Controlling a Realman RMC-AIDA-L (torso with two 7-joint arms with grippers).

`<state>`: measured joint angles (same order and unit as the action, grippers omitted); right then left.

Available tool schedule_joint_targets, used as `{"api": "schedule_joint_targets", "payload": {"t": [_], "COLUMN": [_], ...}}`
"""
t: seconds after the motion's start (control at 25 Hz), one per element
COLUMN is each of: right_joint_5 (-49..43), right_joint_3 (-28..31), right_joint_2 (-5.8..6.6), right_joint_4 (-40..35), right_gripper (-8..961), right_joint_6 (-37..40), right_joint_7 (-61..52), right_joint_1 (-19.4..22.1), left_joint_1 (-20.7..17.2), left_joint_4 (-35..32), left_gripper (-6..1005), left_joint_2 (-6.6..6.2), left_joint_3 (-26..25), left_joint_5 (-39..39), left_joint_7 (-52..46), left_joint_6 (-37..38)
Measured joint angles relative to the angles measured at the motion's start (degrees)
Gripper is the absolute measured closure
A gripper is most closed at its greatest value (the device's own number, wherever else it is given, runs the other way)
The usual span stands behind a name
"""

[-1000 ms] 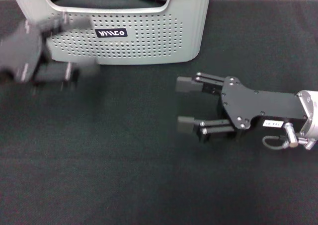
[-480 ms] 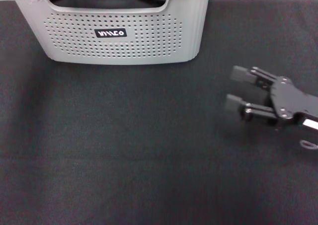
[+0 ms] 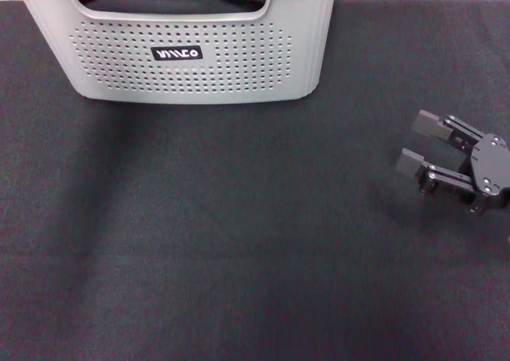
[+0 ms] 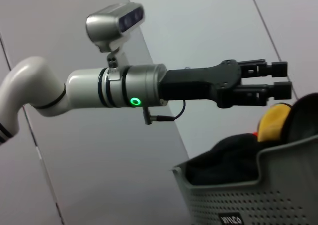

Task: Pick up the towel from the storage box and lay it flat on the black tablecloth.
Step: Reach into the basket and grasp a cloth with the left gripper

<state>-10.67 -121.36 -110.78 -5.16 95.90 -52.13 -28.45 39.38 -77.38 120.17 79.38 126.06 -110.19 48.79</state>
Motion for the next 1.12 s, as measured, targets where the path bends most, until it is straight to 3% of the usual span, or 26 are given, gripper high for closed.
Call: {"api": "schedule_joint_targets", "payload": {"t": [0.36, 0.76, 1.12], "right_joint_5": [0.0, 0.0, -0.1], "right_joint_3": [0.2, 0.2, 0.2], "right_joint_2": [-0.46, -0.74, -0.75], "right_joint_4": [0.1, 0.1, 0.1], "right_gripper": [80, 80, 80], "right_joint_6": [-1.5, -2.2, -2.5], "right_joint_7": [0.7, 0.7, 0.8], "right_joint_1": [-0.3, 0.1, 0.3], "left_joint_1": [3.3, 3.6, 2.7], "left_joint_4": [5.6, 7.8, 7.4], "left_gripper": [267, 270, 624], "left_joint_2": [0.07, -0.02, 0.09], "left_joint_3": [3.5, 5.0, 5.8], "left_joint_5": [6.5, 8.0, 8.9], "left_joint_7": [-4.4, -5.5, -5.6], "left_joint_6": [-6.3, -10.0, -10.4]}}
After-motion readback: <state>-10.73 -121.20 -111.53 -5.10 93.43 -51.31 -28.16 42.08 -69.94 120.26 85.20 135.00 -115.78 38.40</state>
